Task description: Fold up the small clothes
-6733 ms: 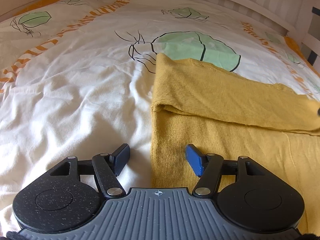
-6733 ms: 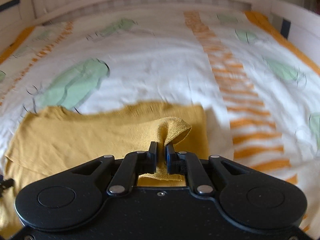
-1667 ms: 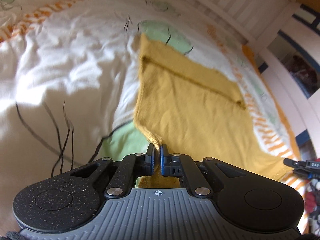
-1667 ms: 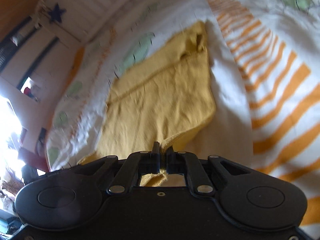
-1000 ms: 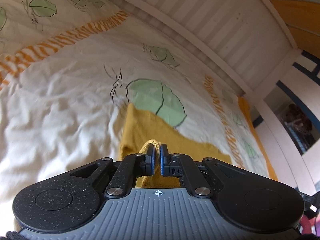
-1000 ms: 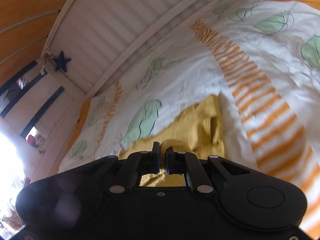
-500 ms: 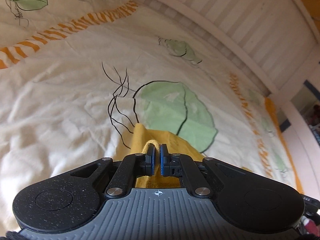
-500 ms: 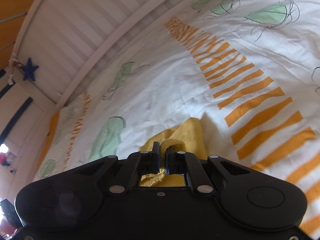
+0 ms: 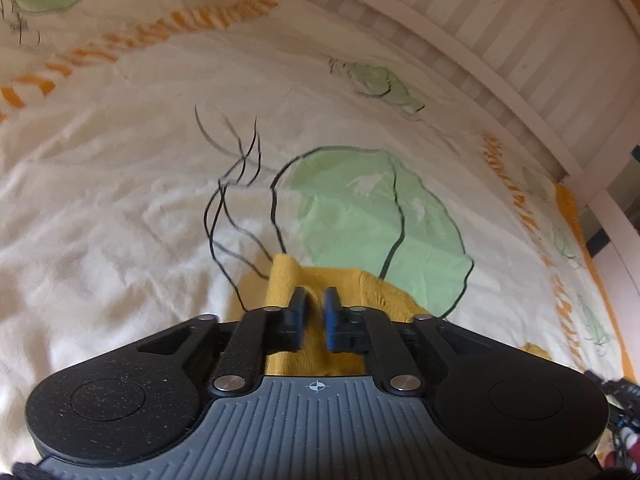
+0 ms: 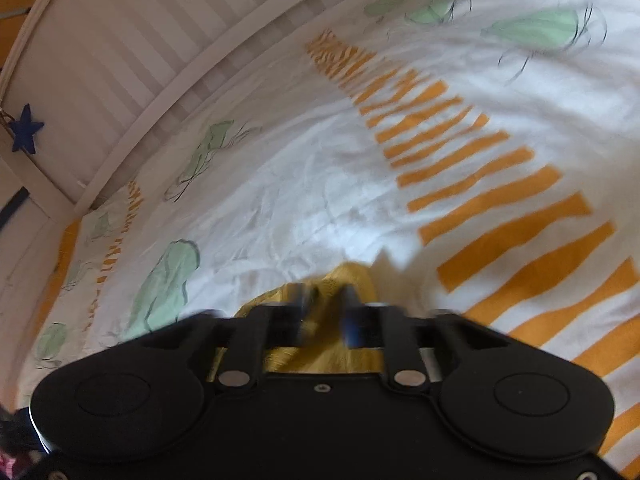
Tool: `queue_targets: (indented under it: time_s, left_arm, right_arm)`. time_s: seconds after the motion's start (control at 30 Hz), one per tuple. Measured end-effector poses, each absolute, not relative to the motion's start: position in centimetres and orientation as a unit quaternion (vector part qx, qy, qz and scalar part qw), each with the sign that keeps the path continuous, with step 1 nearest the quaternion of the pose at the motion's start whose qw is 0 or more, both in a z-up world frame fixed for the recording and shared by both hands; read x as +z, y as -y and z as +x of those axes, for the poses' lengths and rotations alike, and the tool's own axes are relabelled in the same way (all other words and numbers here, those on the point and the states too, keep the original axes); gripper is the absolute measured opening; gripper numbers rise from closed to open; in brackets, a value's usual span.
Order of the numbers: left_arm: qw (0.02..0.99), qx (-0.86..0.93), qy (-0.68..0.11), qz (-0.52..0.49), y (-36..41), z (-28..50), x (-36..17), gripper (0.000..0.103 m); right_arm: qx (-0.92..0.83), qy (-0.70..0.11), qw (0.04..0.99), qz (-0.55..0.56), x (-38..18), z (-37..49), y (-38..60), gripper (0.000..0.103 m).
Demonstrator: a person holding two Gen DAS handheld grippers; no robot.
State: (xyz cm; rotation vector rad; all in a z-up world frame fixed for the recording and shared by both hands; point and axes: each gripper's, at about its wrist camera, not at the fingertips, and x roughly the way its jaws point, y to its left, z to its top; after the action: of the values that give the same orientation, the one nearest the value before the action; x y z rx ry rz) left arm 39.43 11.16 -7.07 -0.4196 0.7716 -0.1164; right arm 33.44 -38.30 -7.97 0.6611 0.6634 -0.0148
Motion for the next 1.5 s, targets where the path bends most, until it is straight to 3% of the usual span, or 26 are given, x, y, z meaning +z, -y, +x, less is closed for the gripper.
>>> queue_targets:
  time_s: [0.07,0.23,0.3,0.4,0.73,0.9,1.0,1.5]
  left_arm:
    - [0.916,-0.051,-0.354,-0.181,-11.1,39.0,-6.4,0.033]
    - [0.929,-0.046,-0.339,-0.139,-10.3,37.5,-4.7,0.041]
    - [0.932,-0.053,-0.340,-0.111,-9.4,36.6,-4.4,0.049]
    - [0.933,-0.070,-0.347,-0.061,-7.4,34.9,-4.6,0.051]
    - [0.915,-0.115,-0.385,0.019,-3.4,32.6,-7.7,0.051]
    - [0.910,-0.105,-0.400,0.031,-3.0,33.3,-8.7,0.053]
    - [0.908,-0.099,-0.404,0.037,-2.6,34.1,-8.8,0.054]
    - [0.903,-0.061,-0.424,0.010,-1.9,40.7,-8.8,0.059]
  right_arm:
    - [-0.012,-0.305,0.903,0.301,-7.3,32.9,38.3,0.079]
    - [-0.017,-0.299,0.921,0.250,-5.3,31.6,37.6,0.078]
    - [-0.009,-0.301,0.926,0.227,-4.7,30.9,36.7,0.085]
    - [0.005,-0.316,0.931,0.181,-4.4,29.9,34.7,0.091]
    - [0.049,-0.368,0.926,0.062,-7.1,27.4,29.4,0.092]
    - [0.060,-0.394,0.917,0.034,-8.9,27.8,28.8,0.102]
    - [0.063,-0.402,0.913,0.005,-9.1,28.0,28.0,0.103]
    - [0.074,-0.426,0.901,0.013,-9.3,28.8,28.2,0.103]
